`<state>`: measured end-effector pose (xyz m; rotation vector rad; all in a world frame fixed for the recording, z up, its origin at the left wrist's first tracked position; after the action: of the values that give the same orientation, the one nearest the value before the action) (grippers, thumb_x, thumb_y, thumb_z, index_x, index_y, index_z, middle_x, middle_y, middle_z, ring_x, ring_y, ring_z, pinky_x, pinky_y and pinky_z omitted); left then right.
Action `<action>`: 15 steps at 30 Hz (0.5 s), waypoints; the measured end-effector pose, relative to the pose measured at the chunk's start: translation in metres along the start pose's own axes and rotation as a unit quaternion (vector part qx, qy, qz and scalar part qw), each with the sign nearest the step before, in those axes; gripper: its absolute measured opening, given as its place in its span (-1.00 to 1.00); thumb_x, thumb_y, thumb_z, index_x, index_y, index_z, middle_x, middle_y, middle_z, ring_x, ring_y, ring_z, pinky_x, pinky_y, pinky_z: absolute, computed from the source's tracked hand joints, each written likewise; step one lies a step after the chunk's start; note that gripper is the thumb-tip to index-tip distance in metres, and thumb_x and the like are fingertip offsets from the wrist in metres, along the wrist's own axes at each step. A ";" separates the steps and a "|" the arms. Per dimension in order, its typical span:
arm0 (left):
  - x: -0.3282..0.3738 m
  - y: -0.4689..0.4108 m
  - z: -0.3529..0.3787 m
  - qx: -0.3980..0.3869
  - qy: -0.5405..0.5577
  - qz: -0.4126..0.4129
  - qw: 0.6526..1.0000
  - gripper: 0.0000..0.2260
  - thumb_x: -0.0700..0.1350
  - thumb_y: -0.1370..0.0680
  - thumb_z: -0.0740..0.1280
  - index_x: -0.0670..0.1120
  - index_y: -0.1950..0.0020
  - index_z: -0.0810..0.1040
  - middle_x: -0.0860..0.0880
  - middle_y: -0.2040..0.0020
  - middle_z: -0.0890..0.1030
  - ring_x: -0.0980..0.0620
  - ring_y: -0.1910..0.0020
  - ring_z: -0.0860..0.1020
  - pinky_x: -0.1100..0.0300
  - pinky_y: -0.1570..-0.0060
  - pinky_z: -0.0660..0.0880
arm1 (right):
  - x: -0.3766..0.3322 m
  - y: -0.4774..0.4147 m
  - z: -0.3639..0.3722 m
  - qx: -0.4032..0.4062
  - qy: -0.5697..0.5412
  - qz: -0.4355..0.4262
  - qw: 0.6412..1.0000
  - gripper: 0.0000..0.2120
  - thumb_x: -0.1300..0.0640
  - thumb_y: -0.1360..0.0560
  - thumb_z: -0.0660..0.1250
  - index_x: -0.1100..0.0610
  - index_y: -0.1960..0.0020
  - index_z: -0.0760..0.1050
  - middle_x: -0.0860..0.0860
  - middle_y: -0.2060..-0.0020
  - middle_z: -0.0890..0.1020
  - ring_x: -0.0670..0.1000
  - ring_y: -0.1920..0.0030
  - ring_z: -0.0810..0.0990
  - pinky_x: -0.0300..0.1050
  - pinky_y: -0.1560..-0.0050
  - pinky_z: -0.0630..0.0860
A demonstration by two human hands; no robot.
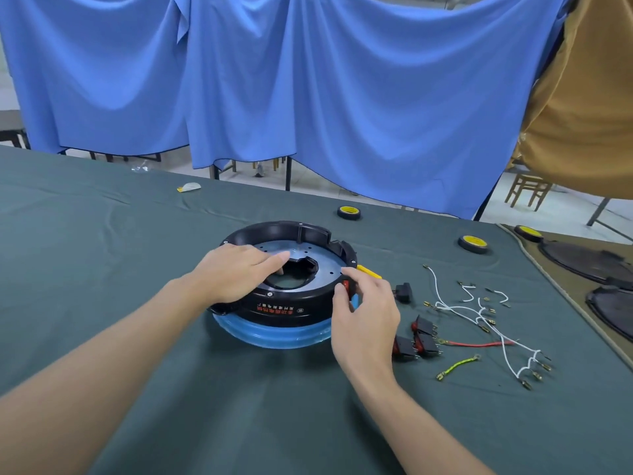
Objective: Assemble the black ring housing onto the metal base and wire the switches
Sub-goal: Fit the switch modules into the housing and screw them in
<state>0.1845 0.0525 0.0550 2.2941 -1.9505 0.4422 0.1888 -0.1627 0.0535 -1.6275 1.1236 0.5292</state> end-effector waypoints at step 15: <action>0.019 0.008 0.017 0.002 -0.092 -0.105 0.990 -0.40 0.14 -0.65 -0.26 0.05 -0.25 0.54 -0.04 -0.22 0.61 -0.09 -0.15 0.51 0.00 -0.18 0.17 | -0.008 0.010 0.008 -0.003 -0.027 -0.004 1.000 -0.80 0.20 -0.55 0.31 0.00 -0.13 0.57 -0.14 -0.02 0.43 -0.36 0.00 0.42 -0.62 0.03 0.24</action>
<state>0.1818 0.0291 0.0435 2.5905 -1.7520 0.2206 0.1782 -0.1528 0.0518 -1.6135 1.0760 0.5679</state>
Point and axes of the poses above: each hand's wrist, its own y-axis away from the middle knuckle, its own z-axis out of the palm, x = y × z, the point moved 10 cm from there along -y, towards the middle knuckle
